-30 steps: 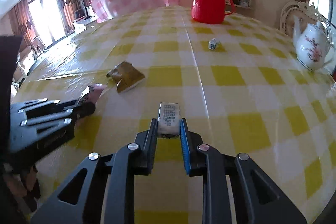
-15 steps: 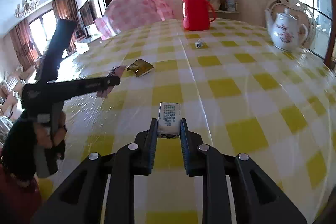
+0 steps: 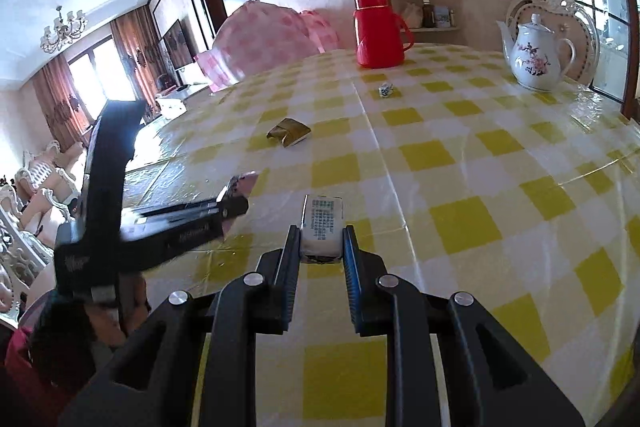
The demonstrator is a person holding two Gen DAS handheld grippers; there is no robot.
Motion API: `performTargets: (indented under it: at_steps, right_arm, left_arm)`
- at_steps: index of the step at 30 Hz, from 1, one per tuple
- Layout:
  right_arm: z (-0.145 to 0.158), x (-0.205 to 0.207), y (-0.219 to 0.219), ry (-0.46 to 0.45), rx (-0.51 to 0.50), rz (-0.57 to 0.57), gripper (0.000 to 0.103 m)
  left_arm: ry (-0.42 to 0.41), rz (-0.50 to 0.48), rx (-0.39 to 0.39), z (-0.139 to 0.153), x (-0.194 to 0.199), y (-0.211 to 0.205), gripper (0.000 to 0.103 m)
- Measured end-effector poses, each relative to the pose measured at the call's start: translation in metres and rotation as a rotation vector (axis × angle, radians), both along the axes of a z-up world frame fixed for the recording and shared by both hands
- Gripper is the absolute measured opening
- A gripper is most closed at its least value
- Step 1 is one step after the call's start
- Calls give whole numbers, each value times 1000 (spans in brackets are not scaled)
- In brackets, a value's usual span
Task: Organize snacks
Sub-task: 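Carry the chocolate bar and white carton over the white box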
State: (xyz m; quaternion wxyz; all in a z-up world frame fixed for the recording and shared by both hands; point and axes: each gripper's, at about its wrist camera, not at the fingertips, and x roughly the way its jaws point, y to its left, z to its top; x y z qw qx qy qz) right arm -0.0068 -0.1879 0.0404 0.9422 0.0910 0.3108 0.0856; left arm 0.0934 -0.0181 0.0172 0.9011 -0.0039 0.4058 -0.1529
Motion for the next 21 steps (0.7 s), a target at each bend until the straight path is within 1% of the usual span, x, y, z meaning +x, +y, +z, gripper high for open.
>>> performTargets:
  at_steps: [2, 6, 10, 13, 21]
  right_arm:
    - [1, -5, 1, 0, 12, 5, 21]
    - [1, -20, 2, 7, 66, 38, 21]
    - [-3, -44, 8, 16, 81, 64, 21]
    - [0, -61, 8, 4, 105, 73, 21]
    - [6, -95, 16, -12, 108, 106, 21]
  left_arm:
    - [-15, 15, 15, 1, -15, 1, 20]
    - [-26, 36, 5, 3, -42, 7, 20]
    - [-25, 55, 7, 2, -70, 12, 20]
    - [-46, 51, 16, 7, -90, 13, 20]
    - [-88, 23, 60, 20, -140, 12, 21]
